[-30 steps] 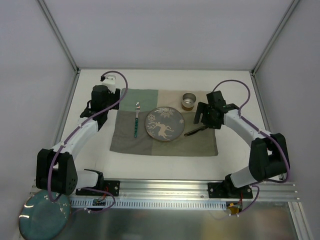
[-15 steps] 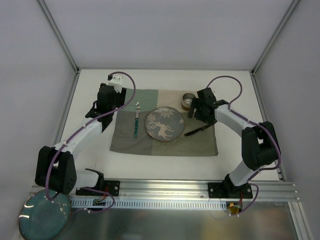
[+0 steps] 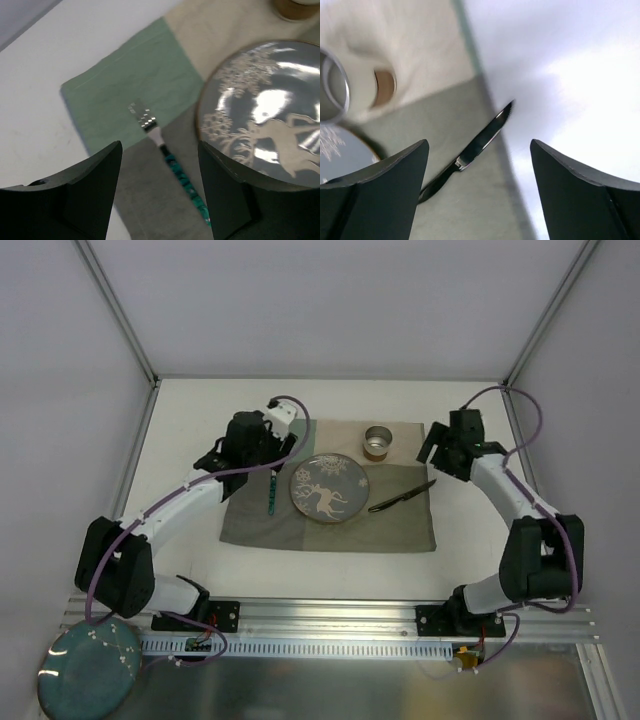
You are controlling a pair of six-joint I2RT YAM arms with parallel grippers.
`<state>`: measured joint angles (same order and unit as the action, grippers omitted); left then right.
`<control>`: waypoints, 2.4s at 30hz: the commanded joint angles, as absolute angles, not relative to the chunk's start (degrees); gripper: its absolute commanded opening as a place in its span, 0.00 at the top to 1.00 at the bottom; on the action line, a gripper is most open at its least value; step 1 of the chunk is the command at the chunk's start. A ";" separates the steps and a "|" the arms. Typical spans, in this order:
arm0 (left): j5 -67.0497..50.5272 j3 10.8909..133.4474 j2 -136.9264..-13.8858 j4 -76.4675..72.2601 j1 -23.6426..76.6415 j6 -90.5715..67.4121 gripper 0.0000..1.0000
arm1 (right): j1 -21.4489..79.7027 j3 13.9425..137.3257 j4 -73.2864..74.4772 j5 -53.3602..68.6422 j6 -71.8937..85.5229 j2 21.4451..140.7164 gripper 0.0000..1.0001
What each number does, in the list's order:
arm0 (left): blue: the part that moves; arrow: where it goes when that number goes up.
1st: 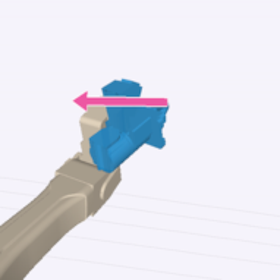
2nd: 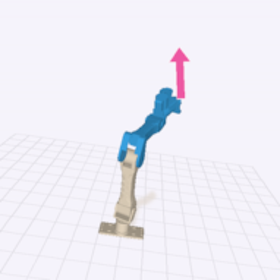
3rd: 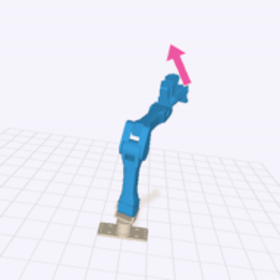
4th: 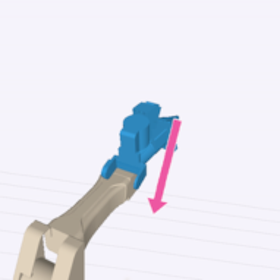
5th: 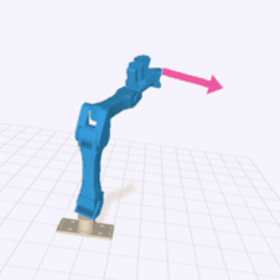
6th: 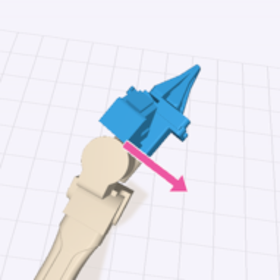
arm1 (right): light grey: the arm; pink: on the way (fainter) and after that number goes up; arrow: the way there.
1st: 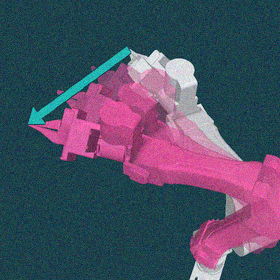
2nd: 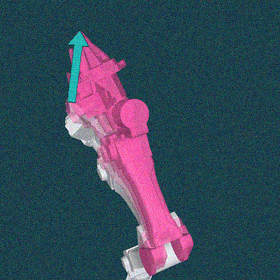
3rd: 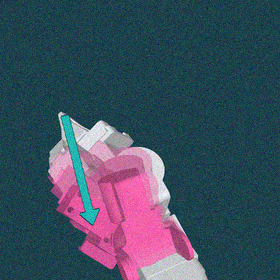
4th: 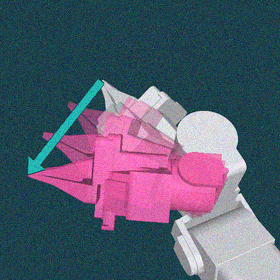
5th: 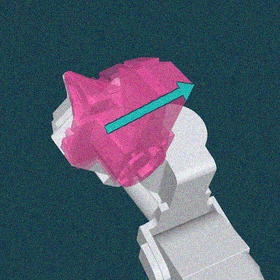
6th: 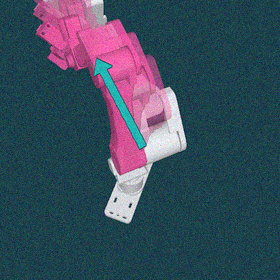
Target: Set the dinner table for one person
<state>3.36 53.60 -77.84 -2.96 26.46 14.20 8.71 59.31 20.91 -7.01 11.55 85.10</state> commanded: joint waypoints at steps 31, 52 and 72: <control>-13.87 104.41 -122.34 22.94 55.46 36.30 0.37 | -36.91 53.17 20.74 23.82 3.25 65.92 0.13; -19.43 114.79 -133.68 24.61 55.63 32.52 0.36 | -37.27 52.56 18.81 26.98 3.78 66.62 0.13; -19.16 116.45 -137.72 24.52 55.81 31.55 0.44 | -37.27 52.56 18.81 28.56 4.31 65.74 0.13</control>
<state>-17.87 114.13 -136.86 24.34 55.18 32.12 -36.53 52.64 20.01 27.18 3.70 66.72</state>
